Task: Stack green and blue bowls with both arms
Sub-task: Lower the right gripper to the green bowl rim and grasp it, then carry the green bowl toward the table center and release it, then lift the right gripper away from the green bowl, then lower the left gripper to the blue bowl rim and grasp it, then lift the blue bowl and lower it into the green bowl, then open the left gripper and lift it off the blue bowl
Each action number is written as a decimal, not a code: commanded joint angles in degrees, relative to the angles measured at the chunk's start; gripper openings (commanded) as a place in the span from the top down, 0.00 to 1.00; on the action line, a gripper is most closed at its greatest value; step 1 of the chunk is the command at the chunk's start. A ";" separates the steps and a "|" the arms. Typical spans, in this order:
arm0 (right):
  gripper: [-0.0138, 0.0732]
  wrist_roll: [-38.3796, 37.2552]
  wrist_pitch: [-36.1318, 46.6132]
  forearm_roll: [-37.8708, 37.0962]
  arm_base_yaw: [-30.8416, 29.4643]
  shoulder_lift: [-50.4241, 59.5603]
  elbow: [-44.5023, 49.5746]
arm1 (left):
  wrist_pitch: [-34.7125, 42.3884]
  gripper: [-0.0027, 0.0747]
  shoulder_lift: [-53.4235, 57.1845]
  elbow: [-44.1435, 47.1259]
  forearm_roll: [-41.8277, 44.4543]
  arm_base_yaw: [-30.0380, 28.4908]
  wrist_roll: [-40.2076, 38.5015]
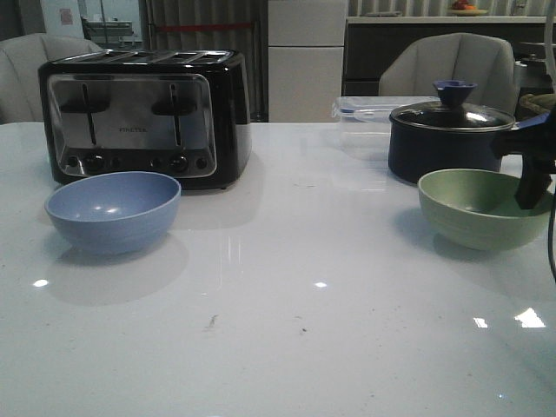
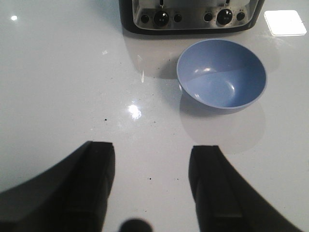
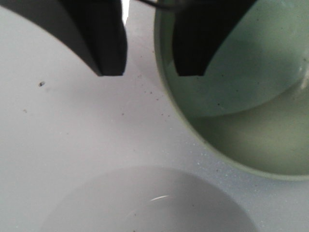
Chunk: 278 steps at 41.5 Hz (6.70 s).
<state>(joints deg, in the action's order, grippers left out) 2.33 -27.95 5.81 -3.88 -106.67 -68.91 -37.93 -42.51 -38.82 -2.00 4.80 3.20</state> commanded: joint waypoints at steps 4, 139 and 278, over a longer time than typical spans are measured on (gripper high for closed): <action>0.69 0.11 0.65 0.75 -0.26 2.85 -2.30 | 4.38 0.42 -0.07 -1.54 -0.29 -0.09 -0.41; 0.25 4.48 -4.47 3.50 35.69 55.34 25.32 | 9.69 0.32 -62.21 -33.82 -5.04 3.57 1.07; 0.25 4.48 -7.25 3.05 35.69 55.34 25.32 | -3.87 0.47 15.43 0.17 7.49 26.63 -7.35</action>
<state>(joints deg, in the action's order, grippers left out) 6.06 -37.10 9.04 31.79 -52.10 -42.00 -44.94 -28.04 -38.67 4.93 31.57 -3.02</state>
